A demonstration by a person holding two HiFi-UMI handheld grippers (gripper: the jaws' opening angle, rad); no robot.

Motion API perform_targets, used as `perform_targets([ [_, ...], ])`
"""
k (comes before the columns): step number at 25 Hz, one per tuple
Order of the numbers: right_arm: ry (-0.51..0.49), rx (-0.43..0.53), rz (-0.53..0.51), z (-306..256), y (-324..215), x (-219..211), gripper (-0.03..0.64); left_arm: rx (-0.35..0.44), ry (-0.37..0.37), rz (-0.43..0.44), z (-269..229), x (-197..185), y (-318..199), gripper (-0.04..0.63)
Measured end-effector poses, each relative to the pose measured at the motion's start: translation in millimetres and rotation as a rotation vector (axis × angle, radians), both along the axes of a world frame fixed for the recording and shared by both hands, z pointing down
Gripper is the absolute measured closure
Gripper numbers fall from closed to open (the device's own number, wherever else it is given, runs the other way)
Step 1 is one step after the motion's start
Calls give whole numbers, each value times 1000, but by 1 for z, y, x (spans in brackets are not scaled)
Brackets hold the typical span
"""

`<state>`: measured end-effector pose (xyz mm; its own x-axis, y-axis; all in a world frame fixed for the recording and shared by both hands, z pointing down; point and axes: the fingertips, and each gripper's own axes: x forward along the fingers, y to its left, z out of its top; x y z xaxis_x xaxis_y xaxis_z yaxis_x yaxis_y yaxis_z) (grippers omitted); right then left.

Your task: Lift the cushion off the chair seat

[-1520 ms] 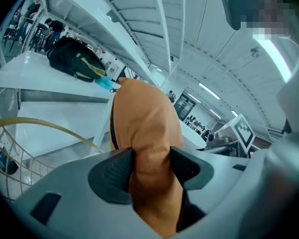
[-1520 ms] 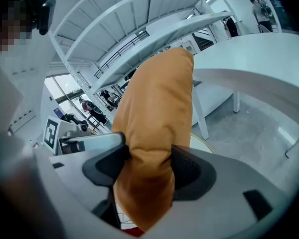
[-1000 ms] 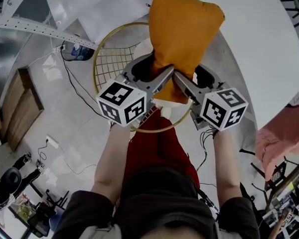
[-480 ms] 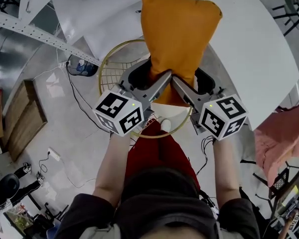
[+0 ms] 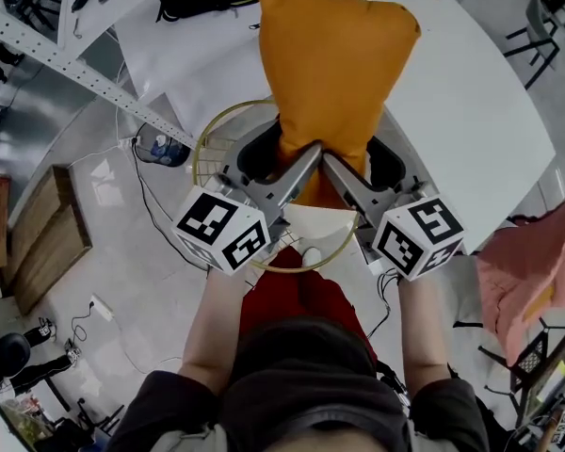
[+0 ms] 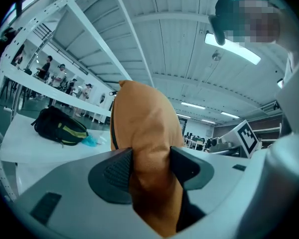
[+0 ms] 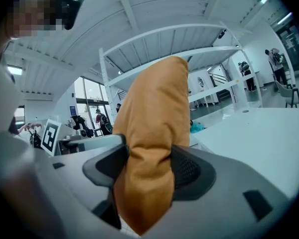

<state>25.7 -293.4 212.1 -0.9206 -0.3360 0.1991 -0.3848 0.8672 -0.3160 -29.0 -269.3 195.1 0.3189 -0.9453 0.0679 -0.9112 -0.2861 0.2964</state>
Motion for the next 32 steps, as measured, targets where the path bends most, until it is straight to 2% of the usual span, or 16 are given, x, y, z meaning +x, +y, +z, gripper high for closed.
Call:
perform_targets([
  [5,-19,20,0,-20,8,2,314,32,-19,-17,-21,2,10,350],
  [17,-63,169,48,-72,34,19,319,174,-81,4,-71,19,36,353],
  [25,-104,228,80,-97,48,26,322,232,-132,22,-96,27,50,353],
  [32,-118,283,90,-114,57,37,325,272,-149,30,-112,37,59,353],
])
